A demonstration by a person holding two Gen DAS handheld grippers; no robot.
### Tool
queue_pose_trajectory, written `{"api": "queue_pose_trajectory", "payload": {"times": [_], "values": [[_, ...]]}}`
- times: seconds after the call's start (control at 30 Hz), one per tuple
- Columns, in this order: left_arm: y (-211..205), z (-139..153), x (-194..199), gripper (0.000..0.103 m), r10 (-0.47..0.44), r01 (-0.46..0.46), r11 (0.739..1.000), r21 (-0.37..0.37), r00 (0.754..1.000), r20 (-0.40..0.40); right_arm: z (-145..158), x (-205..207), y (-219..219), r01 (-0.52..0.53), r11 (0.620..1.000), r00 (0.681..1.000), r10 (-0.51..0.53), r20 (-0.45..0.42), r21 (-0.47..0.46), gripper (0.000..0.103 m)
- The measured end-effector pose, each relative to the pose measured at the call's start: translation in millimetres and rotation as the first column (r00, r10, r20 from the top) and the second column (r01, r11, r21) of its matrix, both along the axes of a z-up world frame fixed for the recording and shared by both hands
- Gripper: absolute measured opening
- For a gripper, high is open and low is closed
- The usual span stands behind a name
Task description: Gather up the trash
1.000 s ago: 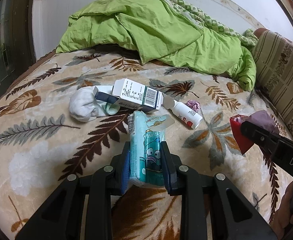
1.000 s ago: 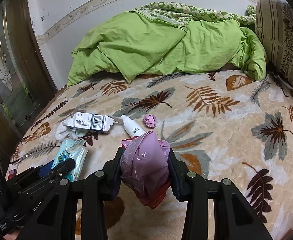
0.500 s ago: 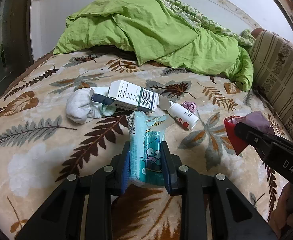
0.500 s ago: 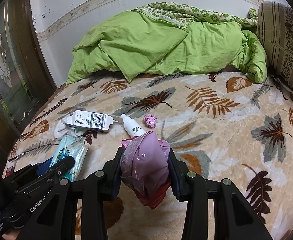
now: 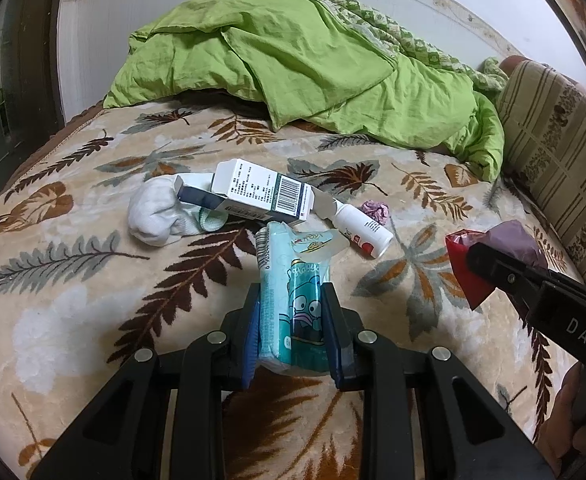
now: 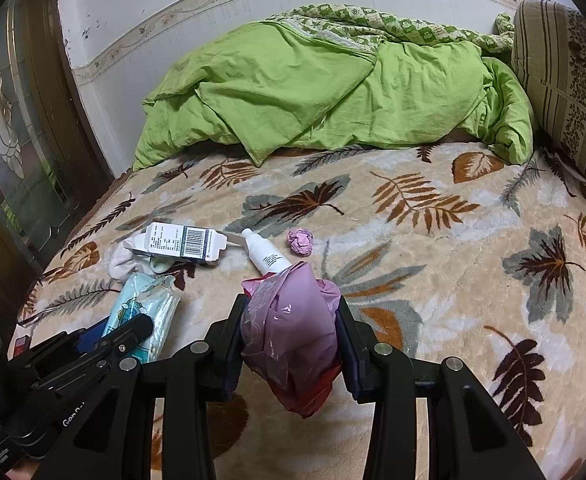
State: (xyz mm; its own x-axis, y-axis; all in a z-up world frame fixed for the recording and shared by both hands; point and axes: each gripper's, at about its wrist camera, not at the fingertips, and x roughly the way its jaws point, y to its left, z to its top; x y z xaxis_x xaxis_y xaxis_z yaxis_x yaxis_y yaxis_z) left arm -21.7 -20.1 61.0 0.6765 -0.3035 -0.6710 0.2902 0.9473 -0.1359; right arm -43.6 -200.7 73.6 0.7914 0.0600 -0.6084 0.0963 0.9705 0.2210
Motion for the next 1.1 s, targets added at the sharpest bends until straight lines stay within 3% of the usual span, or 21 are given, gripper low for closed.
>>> {"api": "queue_pose_trajectory", "payload": {"times": [0.27,0.7,0.97,1.1], "values": [[-0.7,0.2,-0.3,0.027,-0.003,0.003,1.0,-0.006,1.0,0.001,0.0,-0.3,-0.7,0.0,1.0,1.0,0.0,0.0,0.002,0.043],[4.6,4.5,-2.6,0.027,-0.036,0.035,0.994,-0.104,0.999,0.001,0.2,-0.6,-1.2,0.0,1.0,1.0,-0.001,0.008,0.01,0.043],[4.6,7.0,-2.8,0.027,-0.057,0.057,0.99,-0.127,0.998,0.006,5.2,-7.2,-3.5,-0.005,0.998,1.0,0.004,0.023,0.059,0.043],[2.3,12.9,-14.1,0.027,-0.072,0.077,0.99,-0.115,0.996,0.046,9.6,-15.9,-11.4,0.009,0.995,0.999,-0.013,0.034,0.103,0.043]]}}
